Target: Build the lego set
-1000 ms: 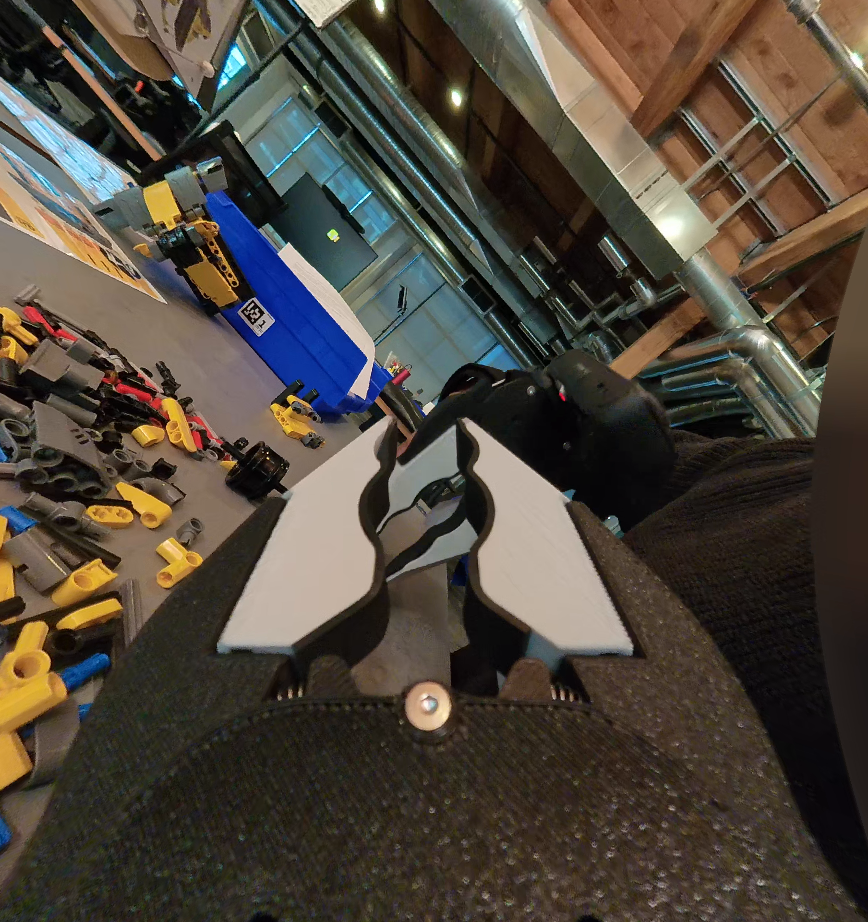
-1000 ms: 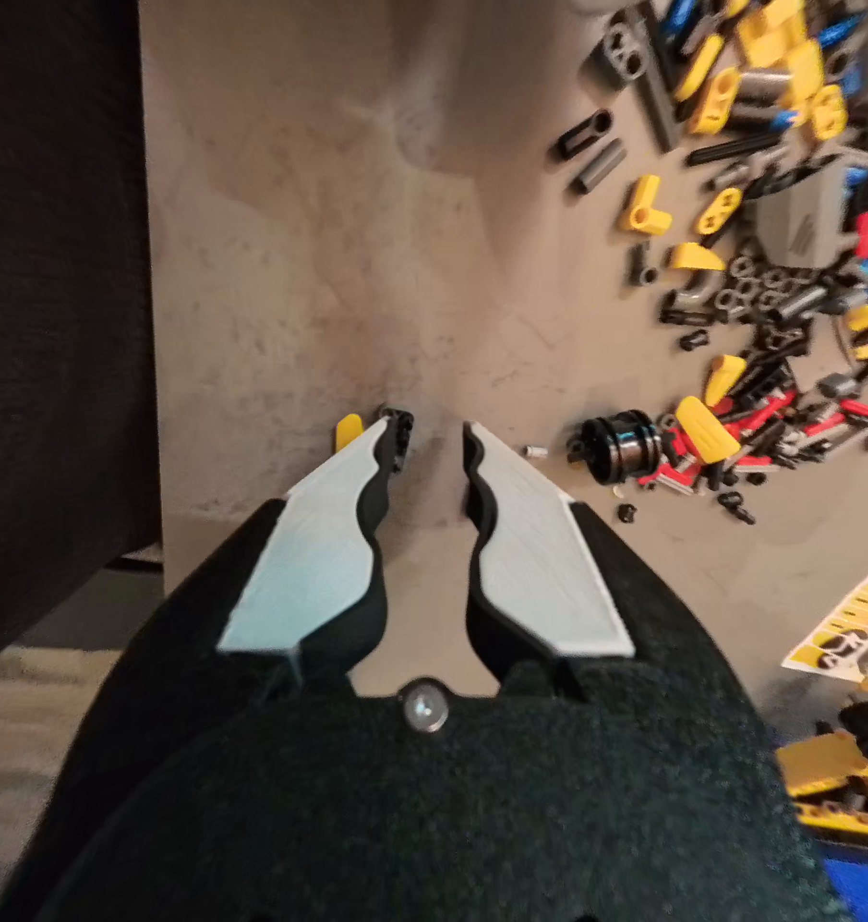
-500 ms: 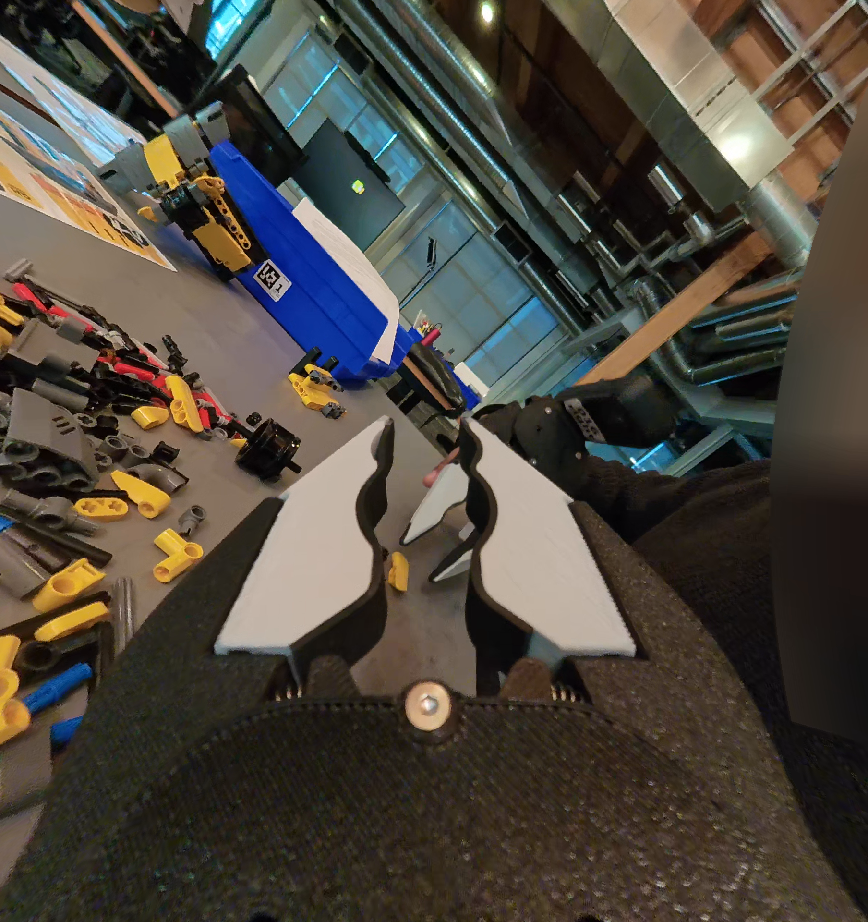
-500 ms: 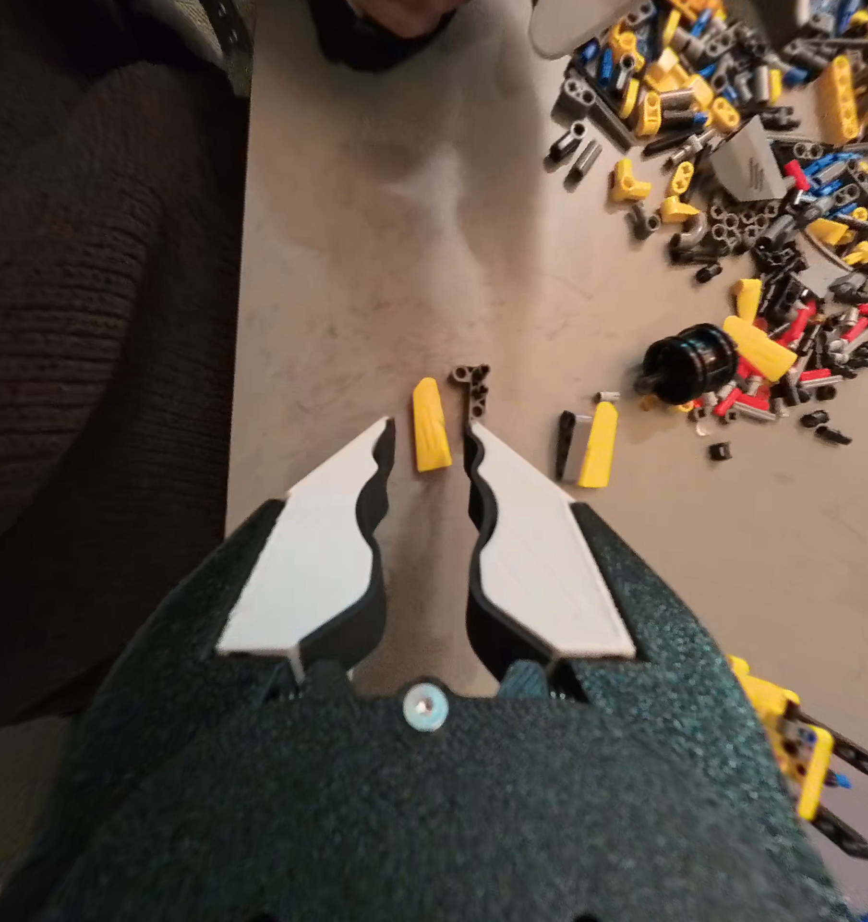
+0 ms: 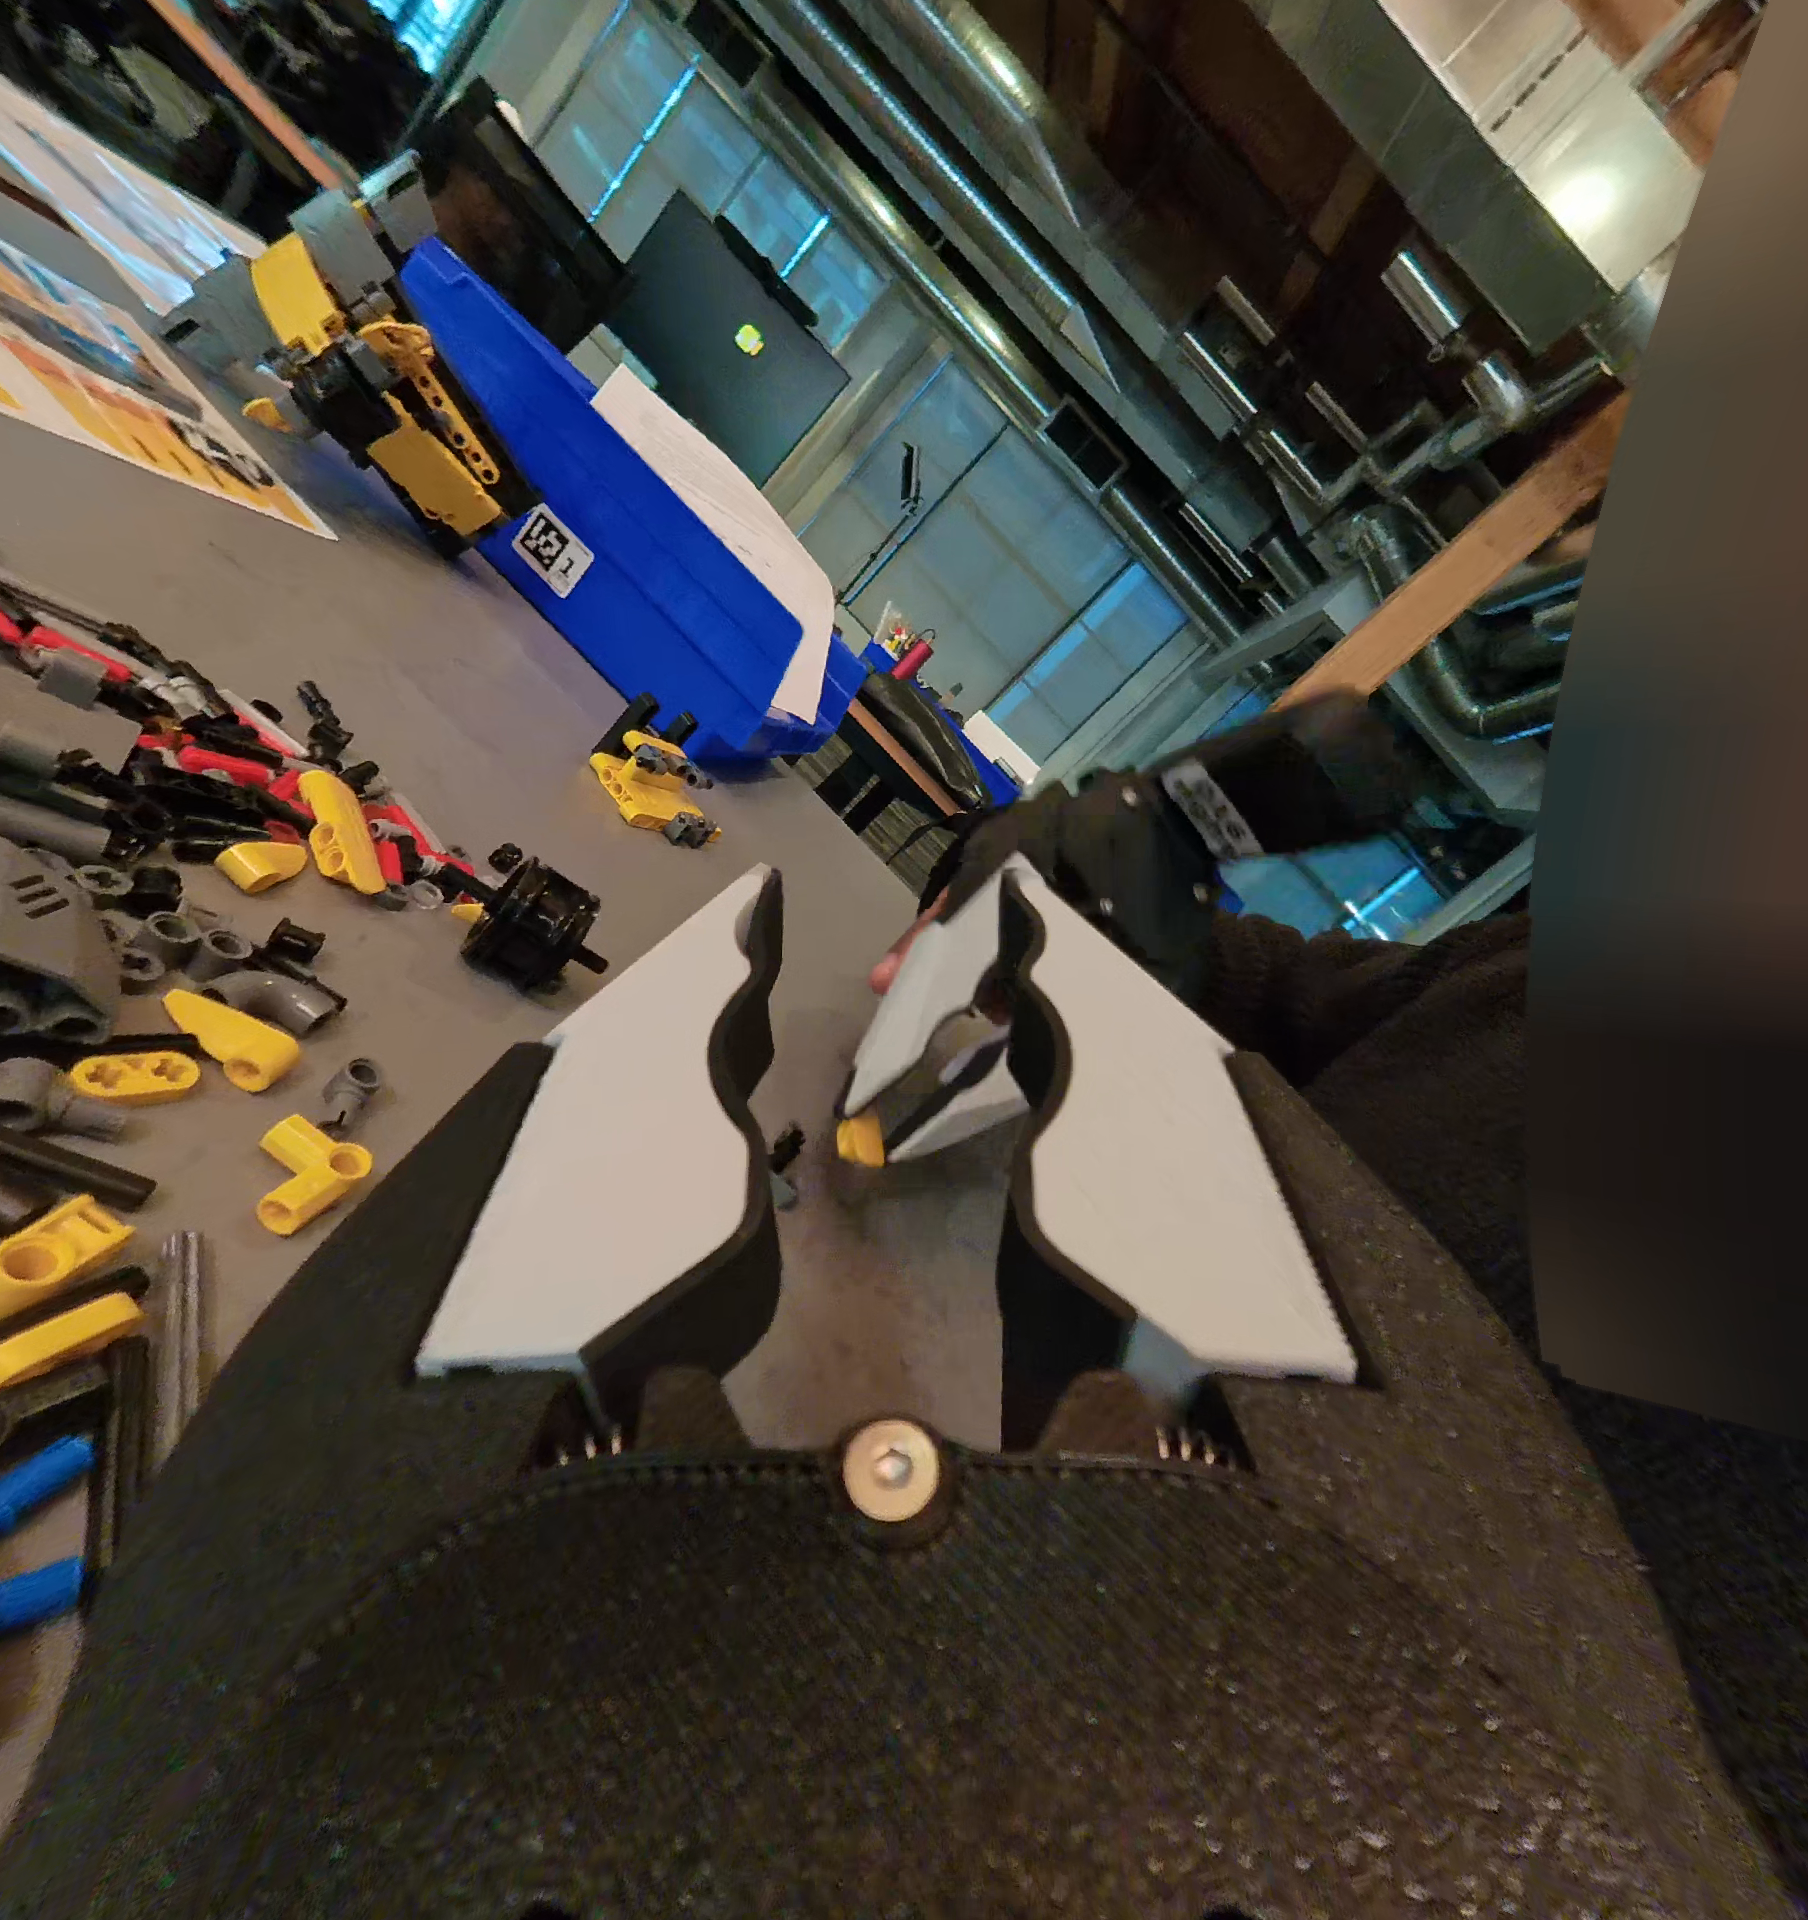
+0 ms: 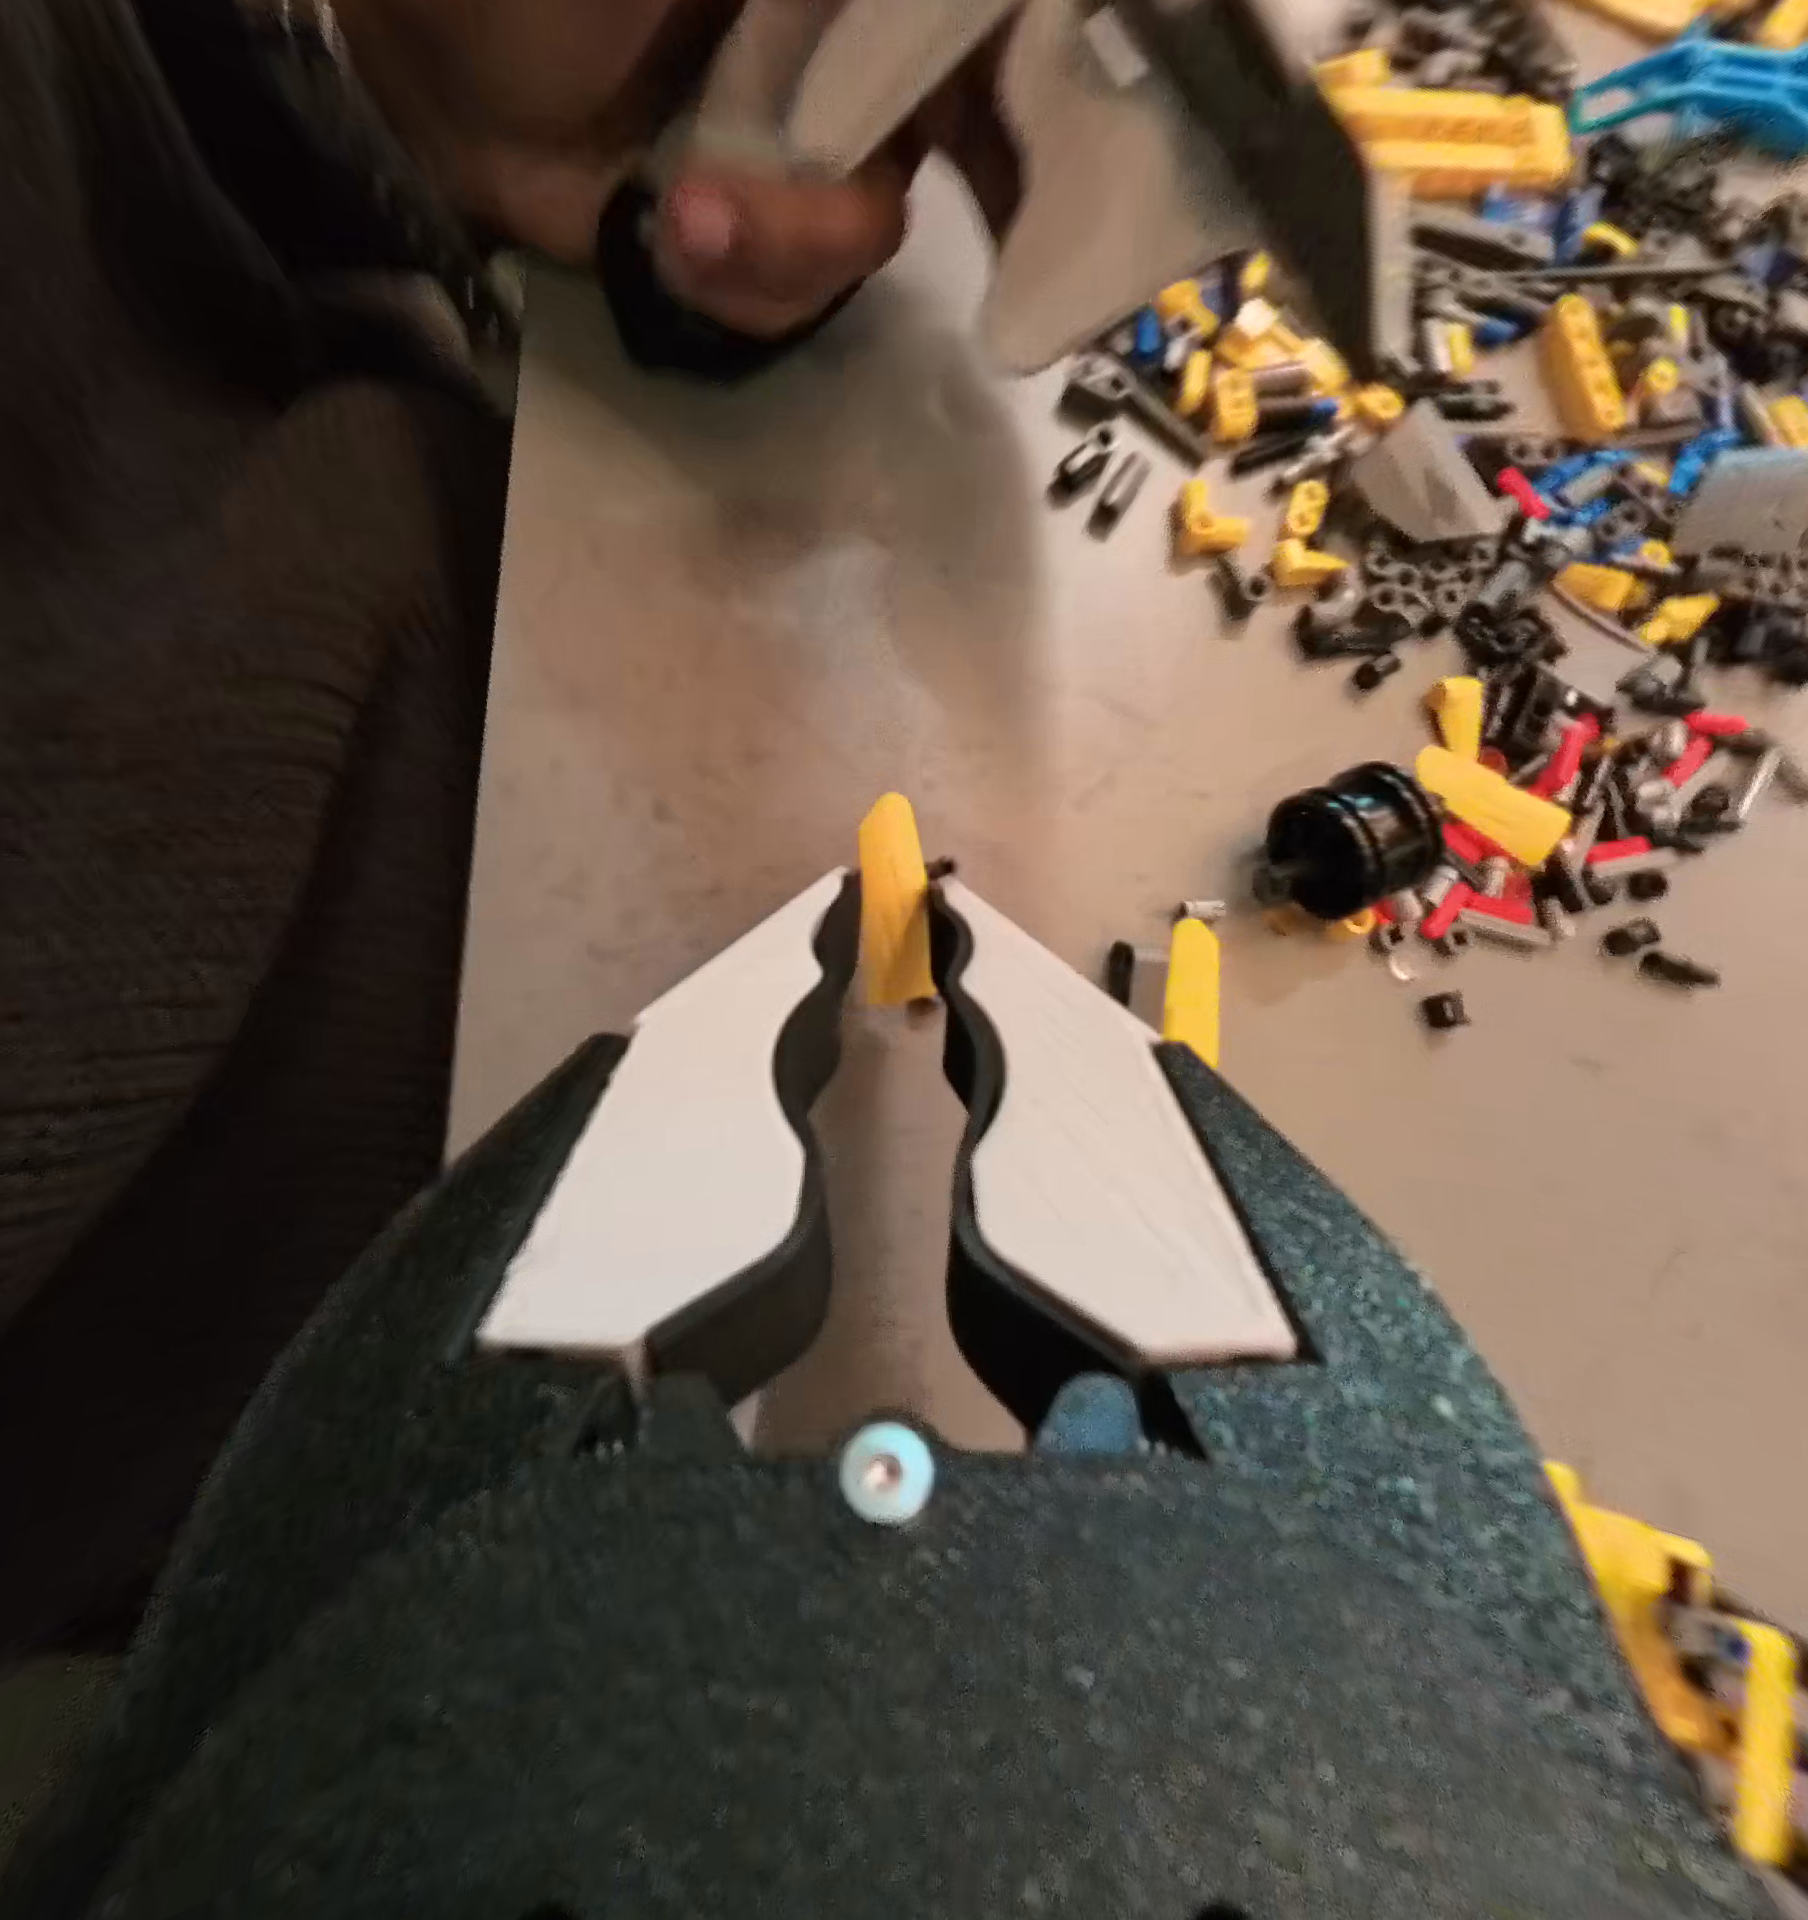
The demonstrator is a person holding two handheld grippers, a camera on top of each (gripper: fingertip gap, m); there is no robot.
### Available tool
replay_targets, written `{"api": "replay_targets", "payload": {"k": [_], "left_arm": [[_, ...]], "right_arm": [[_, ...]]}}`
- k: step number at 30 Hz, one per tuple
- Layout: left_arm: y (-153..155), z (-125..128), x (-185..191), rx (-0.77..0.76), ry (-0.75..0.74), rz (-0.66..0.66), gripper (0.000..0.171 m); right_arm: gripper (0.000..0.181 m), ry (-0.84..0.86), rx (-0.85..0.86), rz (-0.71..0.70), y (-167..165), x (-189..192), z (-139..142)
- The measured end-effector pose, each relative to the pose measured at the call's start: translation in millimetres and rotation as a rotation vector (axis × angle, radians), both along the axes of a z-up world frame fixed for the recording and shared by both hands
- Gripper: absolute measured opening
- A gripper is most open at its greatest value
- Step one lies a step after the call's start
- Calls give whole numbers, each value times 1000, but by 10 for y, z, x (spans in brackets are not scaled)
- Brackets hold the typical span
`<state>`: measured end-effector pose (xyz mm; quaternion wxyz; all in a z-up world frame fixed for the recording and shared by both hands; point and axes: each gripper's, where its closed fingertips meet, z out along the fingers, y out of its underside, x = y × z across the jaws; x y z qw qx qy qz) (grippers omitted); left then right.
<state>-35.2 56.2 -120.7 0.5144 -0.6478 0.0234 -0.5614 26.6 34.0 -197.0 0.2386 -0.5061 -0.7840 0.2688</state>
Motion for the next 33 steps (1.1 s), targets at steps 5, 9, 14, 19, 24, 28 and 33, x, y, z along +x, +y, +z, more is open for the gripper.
{"api": "replay_targets", "payload": {"k": [5,9,14,19,24,28,33], "left_arm": [[-191,110,201,94,-9,-136,49],[-389,169,411,193,62,-236,30],[-441,223,396,271,95,-201,17],[-488,245,391,282,70,-233,2],[-380,221,286,228,32,-191,0],[-334,191,273,190,21,-189,0],[-352,186,304,190,27,-204,0]], "right_arm": [[12,71,-668,-165,-50,-142,521],[12,74,-1064,-178,-115,-209,741],[12,15,-1291,-141,-298,-255,836],[12,12,-1359,-135,-313,-262,894],[22,142,-1055,-229,-66,-291,785],[22,189,-630,-149,-39,-263,798],[14,106,-500,-50,-190,-265,755]]}}
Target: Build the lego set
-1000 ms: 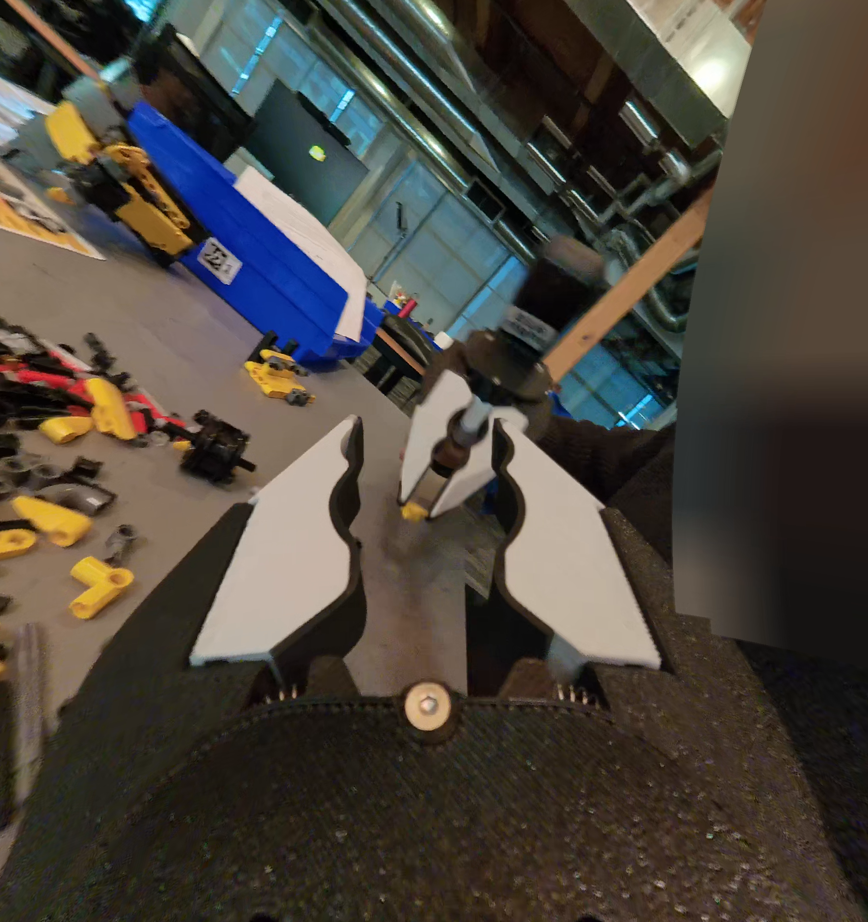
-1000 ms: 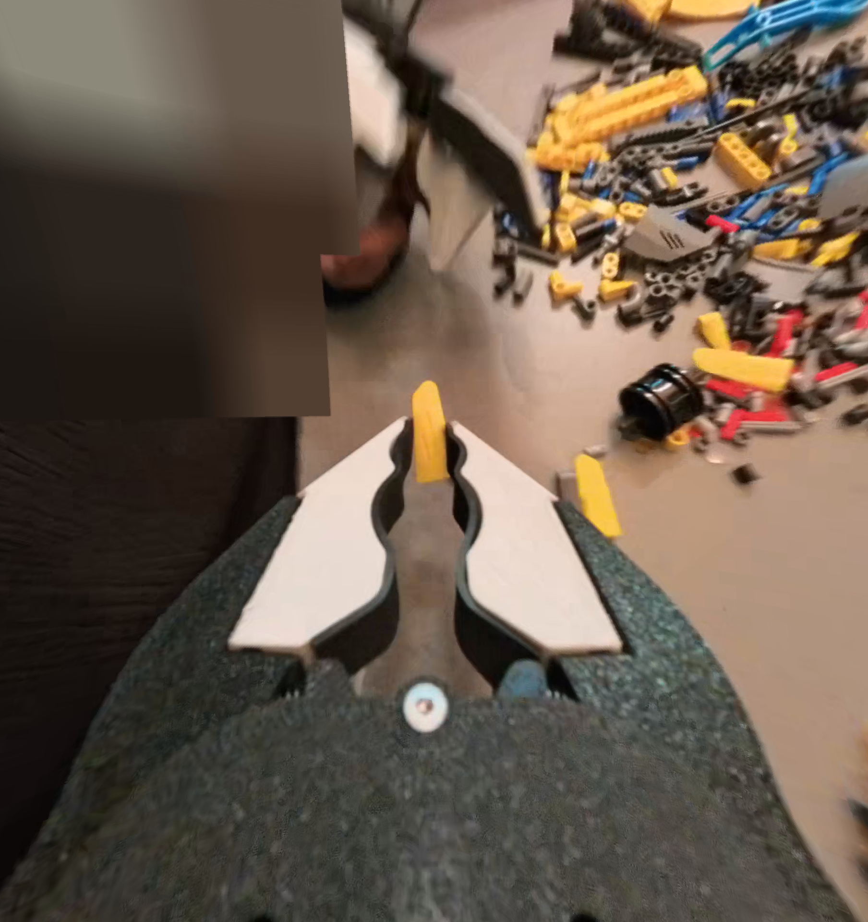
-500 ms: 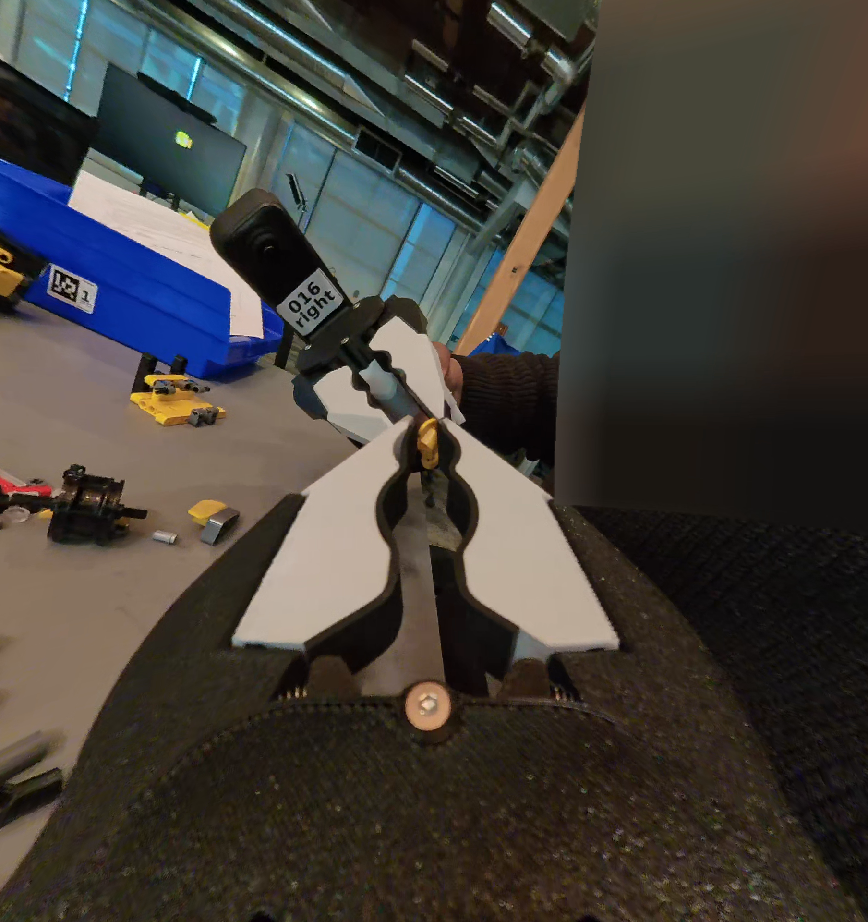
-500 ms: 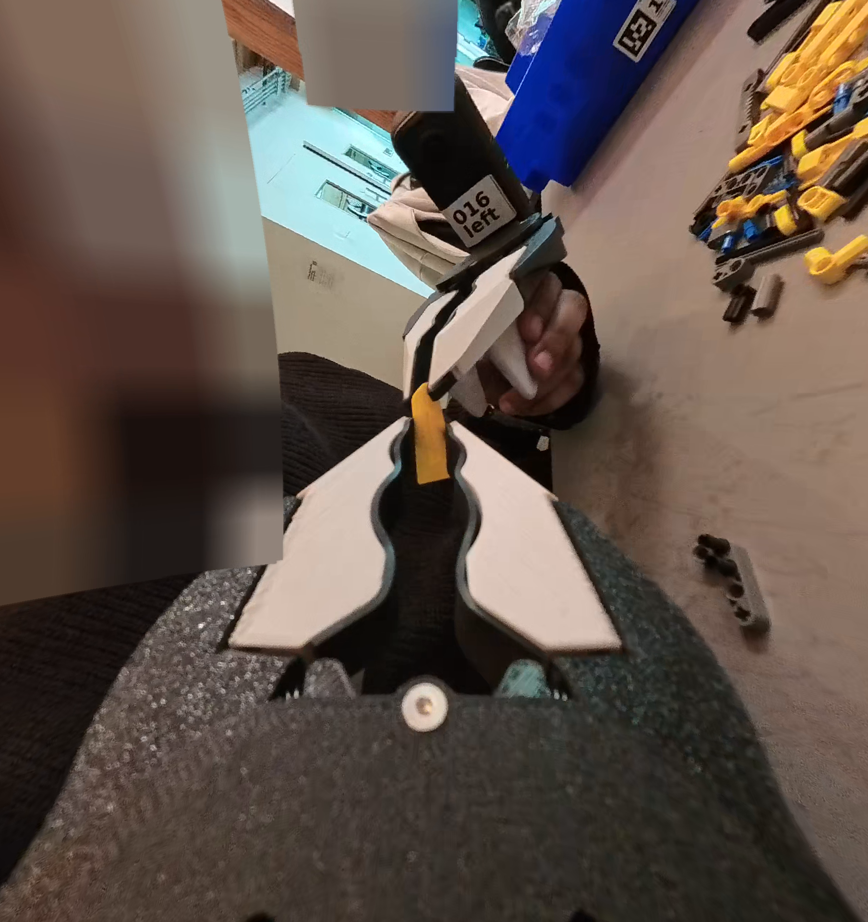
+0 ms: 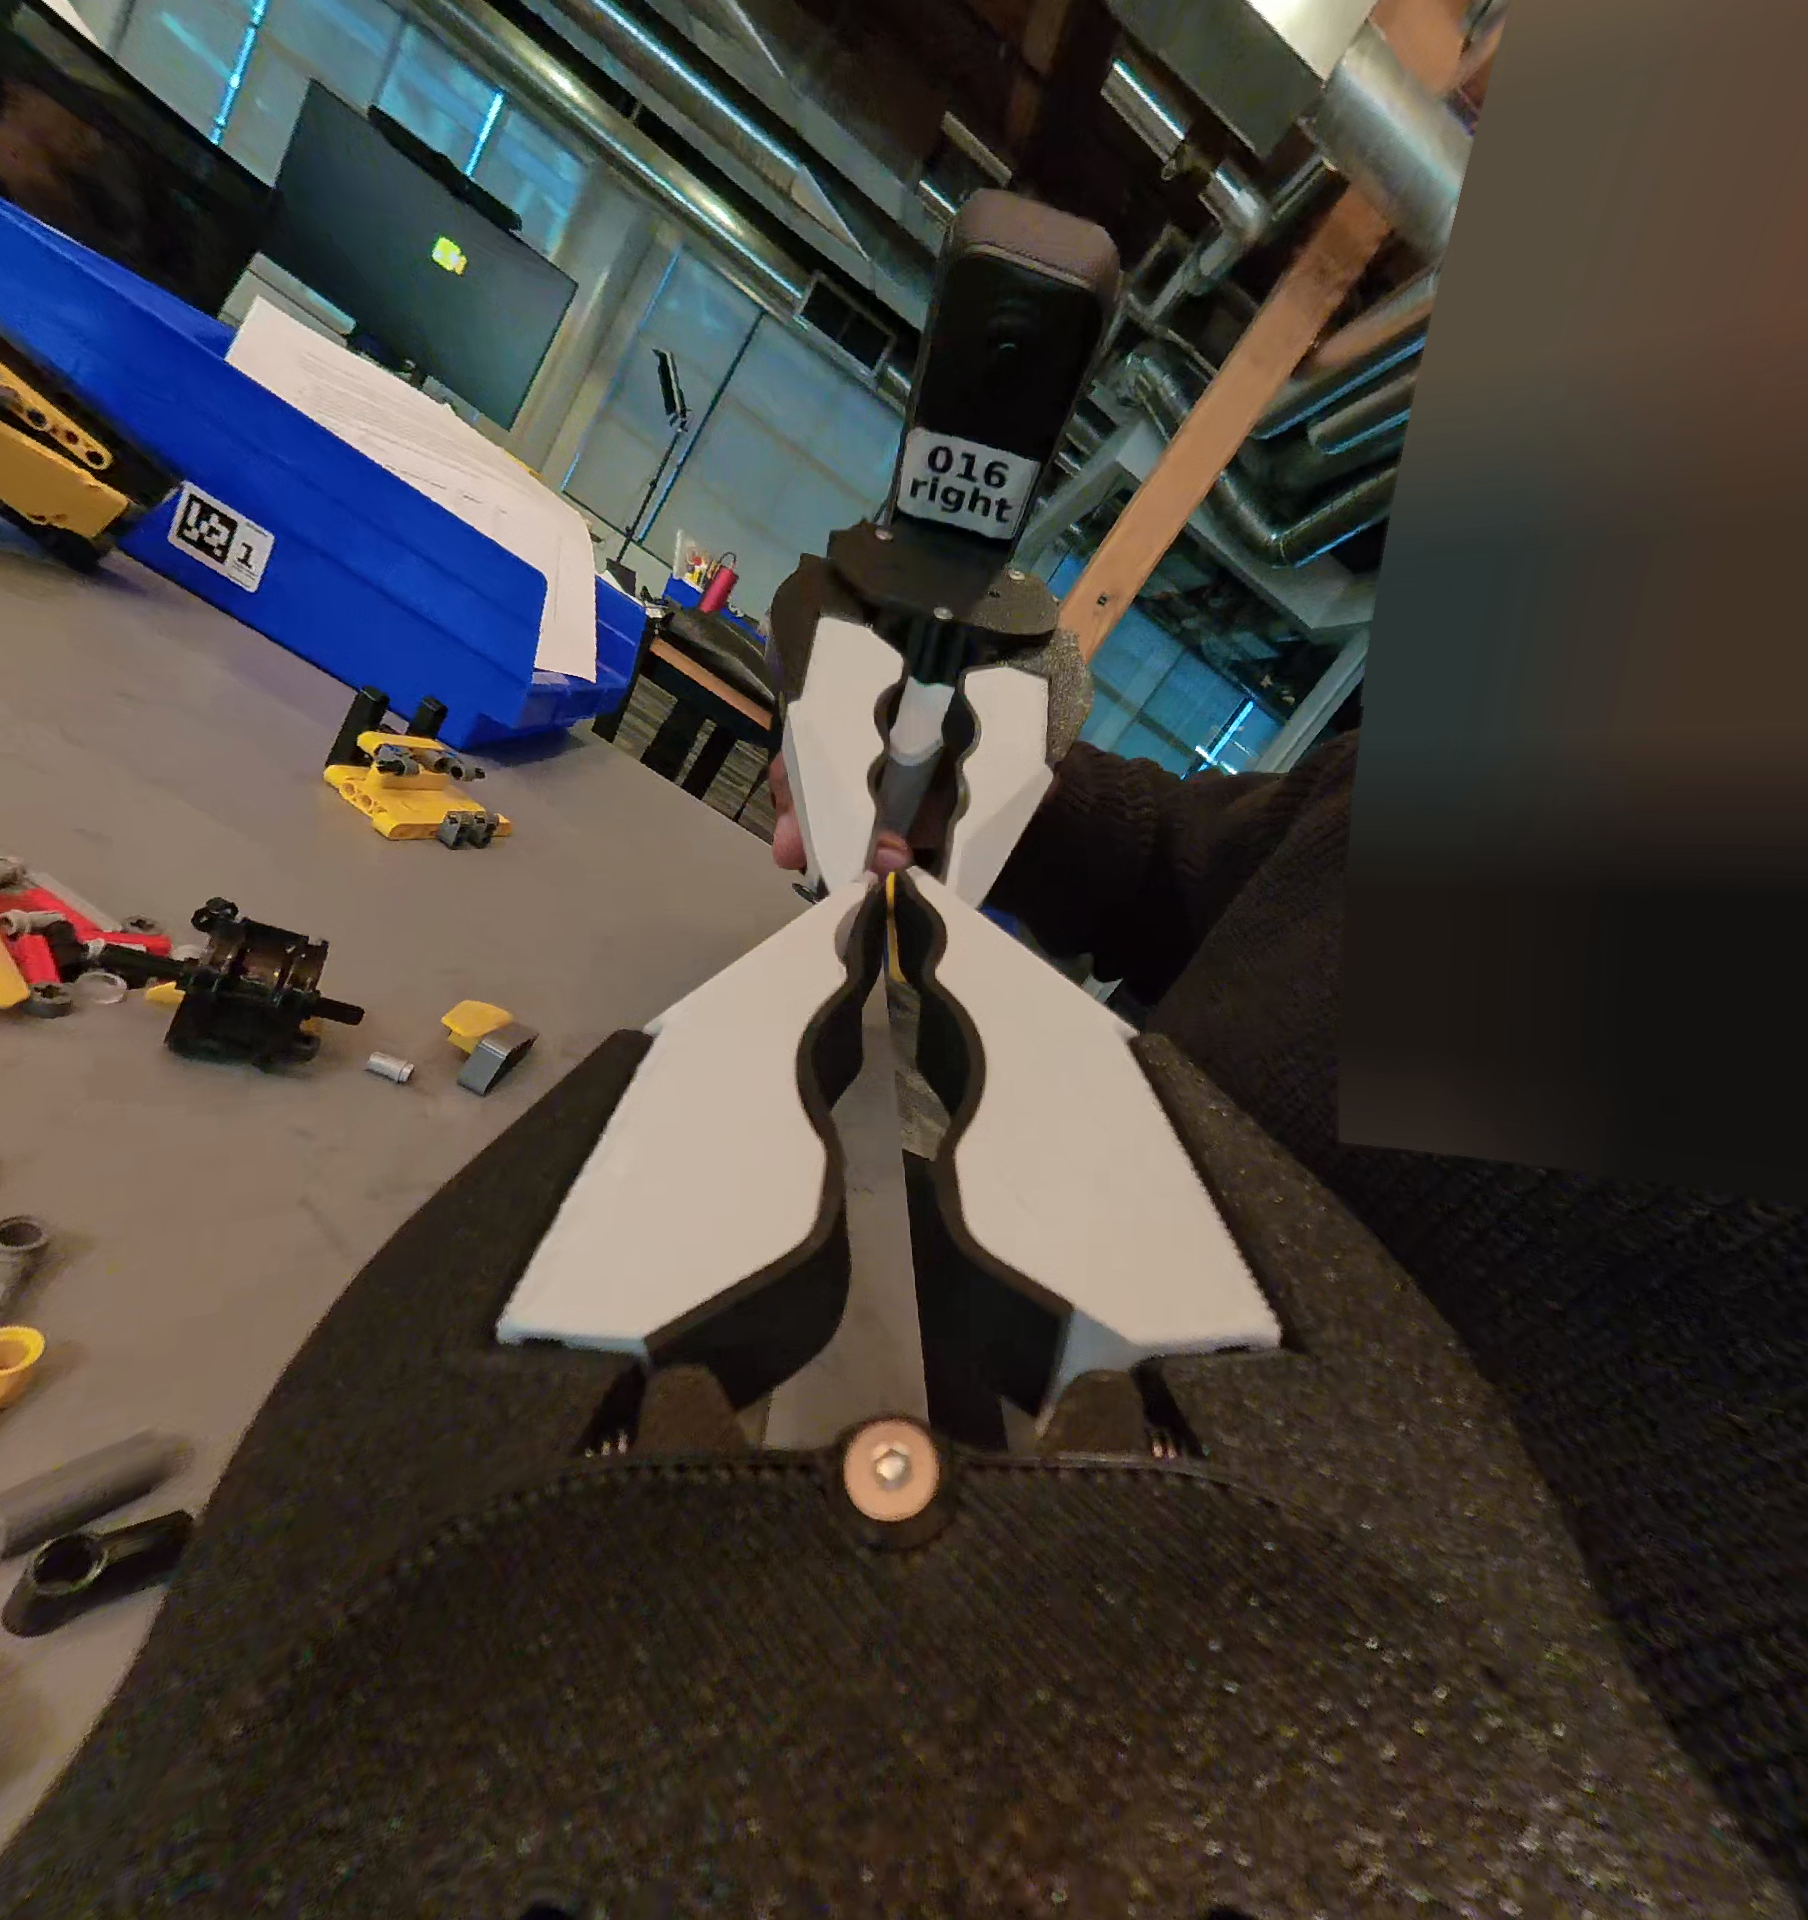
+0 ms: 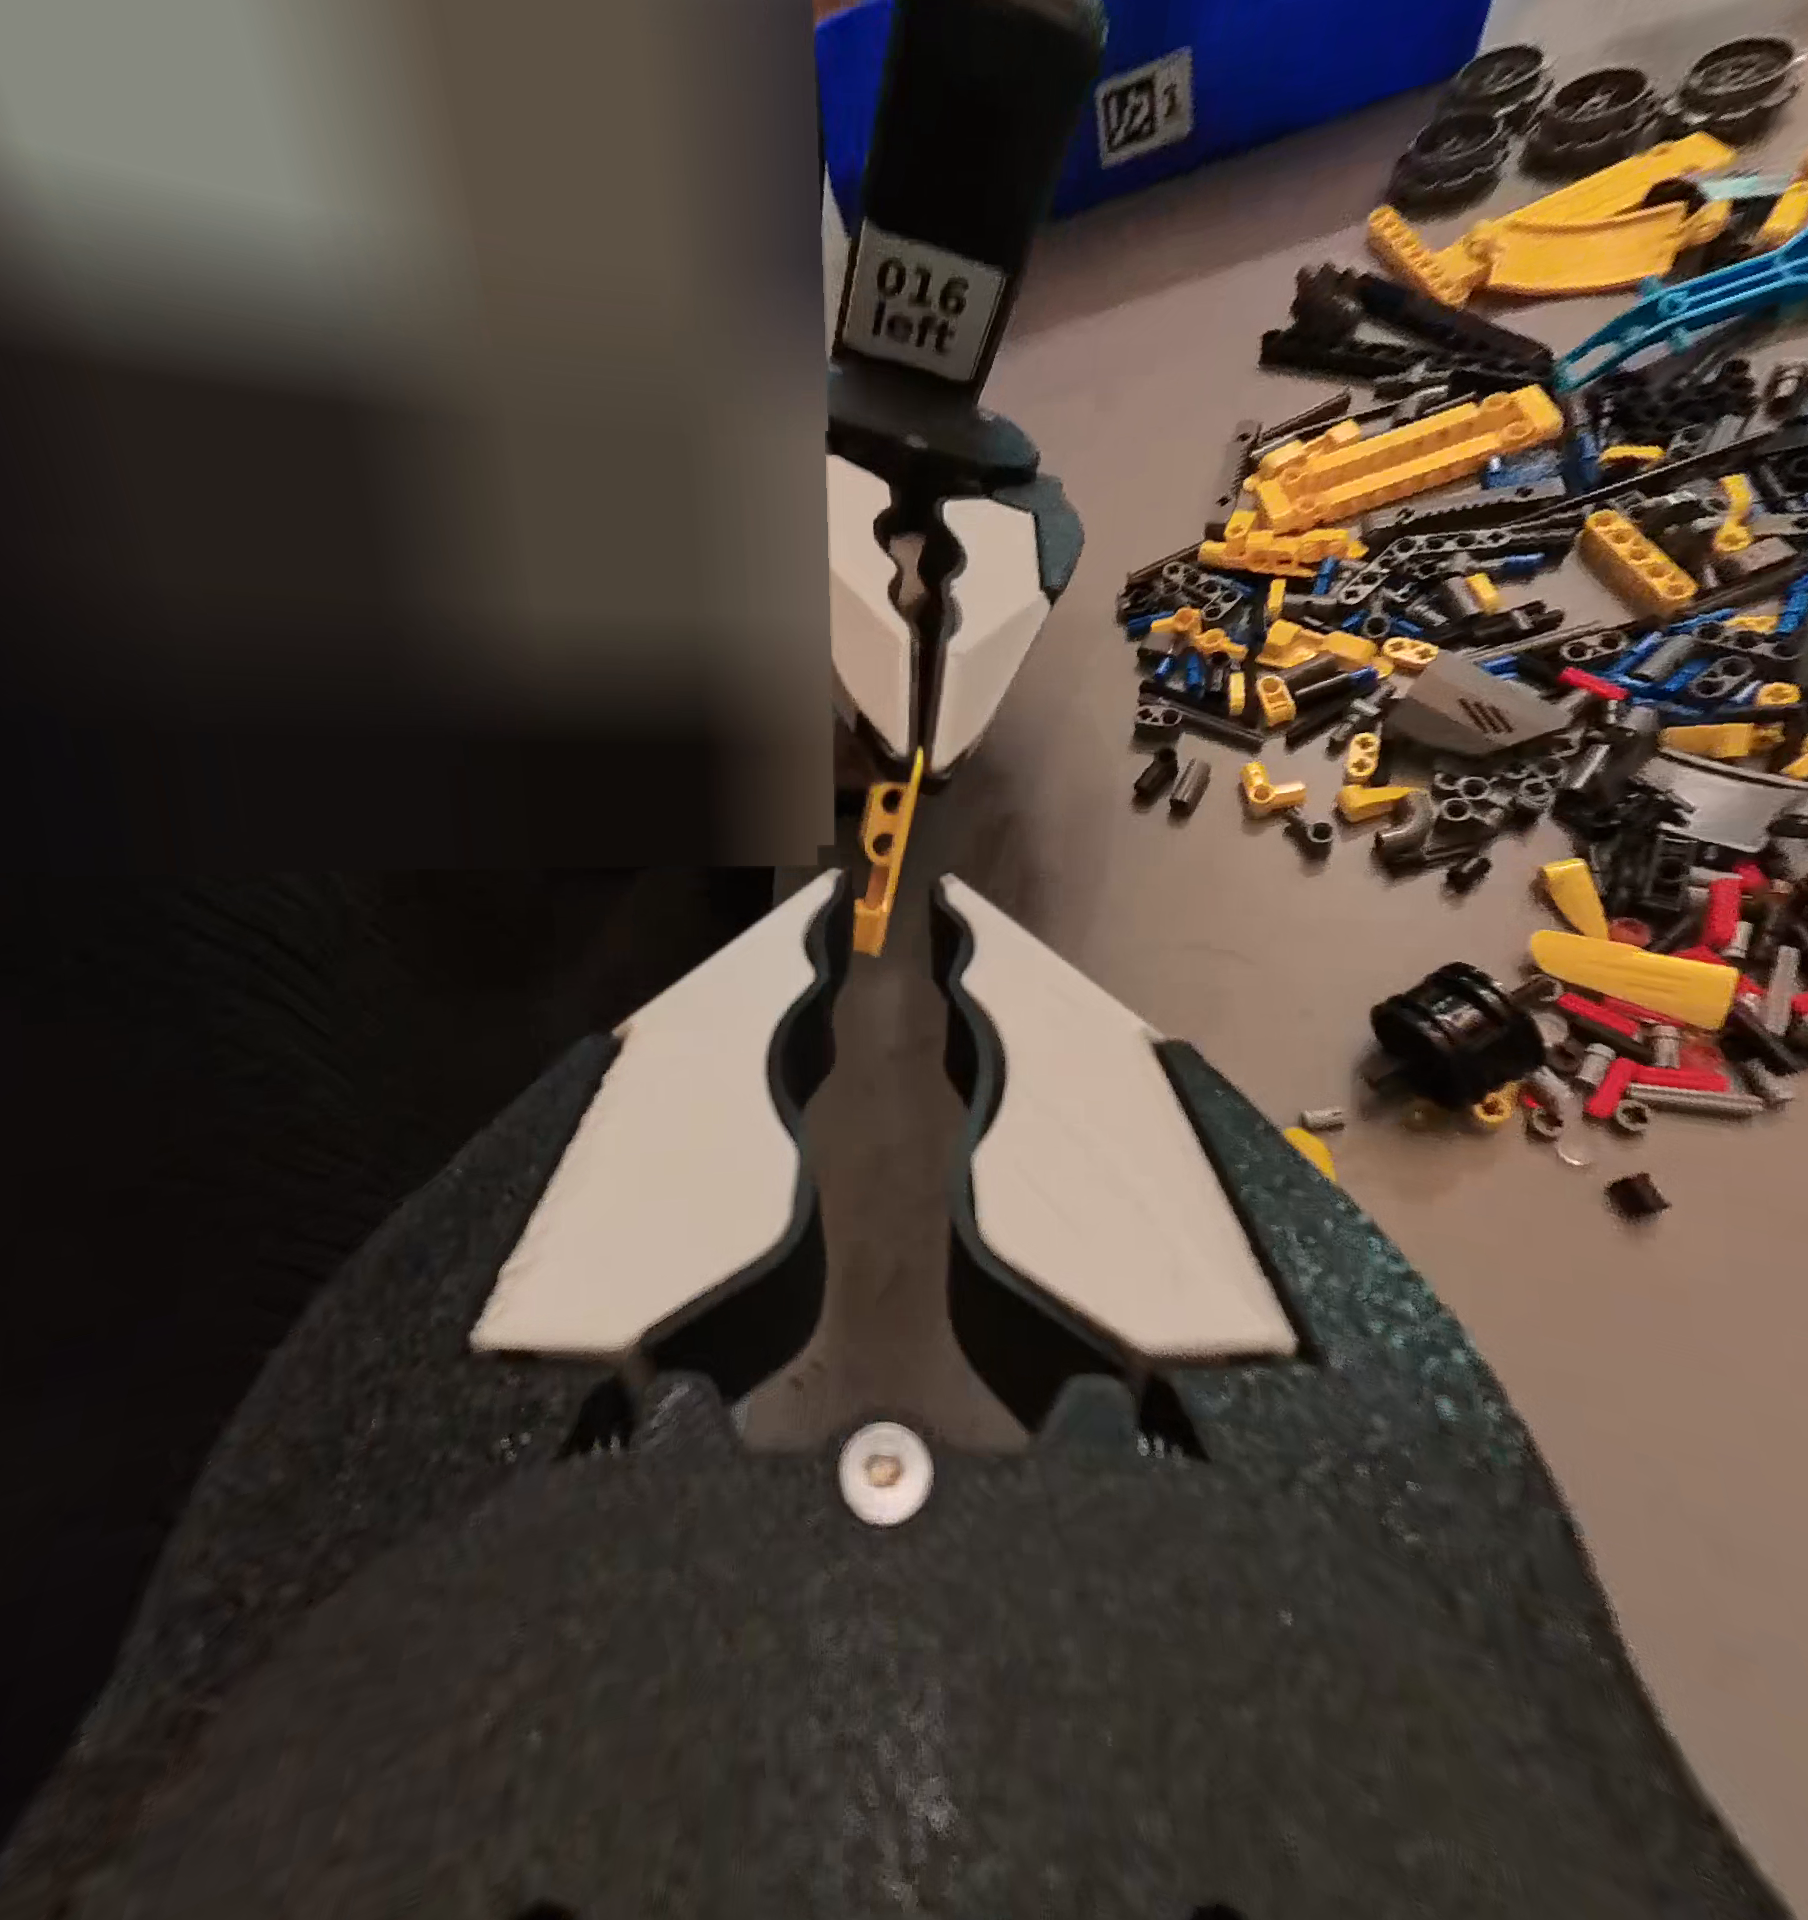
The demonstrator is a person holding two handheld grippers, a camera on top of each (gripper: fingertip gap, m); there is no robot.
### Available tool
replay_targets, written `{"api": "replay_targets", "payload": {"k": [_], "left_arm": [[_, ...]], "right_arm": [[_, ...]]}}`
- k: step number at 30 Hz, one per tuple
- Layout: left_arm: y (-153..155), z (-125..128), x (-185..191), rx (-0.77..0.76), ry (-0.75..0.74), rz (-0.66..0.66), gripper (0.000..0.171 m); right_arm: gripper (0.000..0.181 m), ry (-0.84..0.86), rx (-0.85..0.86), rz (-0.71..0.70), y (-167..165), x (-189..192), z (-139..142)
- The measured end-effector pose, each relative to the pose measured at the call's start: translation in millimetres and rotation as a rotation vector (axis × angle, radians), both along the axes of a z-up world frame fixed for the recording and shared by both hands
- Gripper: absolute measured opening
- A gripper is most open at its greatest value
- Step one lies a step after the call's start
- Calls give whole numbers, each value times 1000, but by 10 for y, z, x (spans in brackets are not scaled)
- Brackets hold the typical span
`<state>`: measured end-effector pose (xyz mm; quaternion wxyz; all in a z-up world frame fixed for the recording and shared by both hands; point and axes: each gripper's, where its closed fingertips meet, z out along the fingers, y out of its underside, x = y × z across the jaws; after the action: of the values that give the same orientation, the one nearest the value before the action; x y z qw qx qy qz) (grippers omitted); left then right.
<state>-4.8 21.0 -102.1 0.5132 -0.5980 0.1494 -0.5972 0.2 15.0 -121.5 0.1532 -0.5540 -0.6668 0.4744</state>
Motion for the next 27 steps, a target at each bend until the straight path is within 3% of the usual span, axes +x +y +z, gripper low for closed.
{"api": "replay_targets", "payload": {"k": [10,19,21,24,27], "left_arm": [[-1,-20,21,-11,15,0,0],[40,-23,-33,-10,24,55,2],[106,-6,-167,2,19,154,14],[212,-18,-405,-17,10,310,8],[268,-41,-537,-54,-28,372,5]], "right_arm": [[13,46,-34,23,-39,-88,69],[7,-21,18,6,53,-87,27],[6,-91,83,-18,150,-39,-65],[7,-259,303,-24,319,111,-325],[7,-408,545,28,384,226,-550]]}}
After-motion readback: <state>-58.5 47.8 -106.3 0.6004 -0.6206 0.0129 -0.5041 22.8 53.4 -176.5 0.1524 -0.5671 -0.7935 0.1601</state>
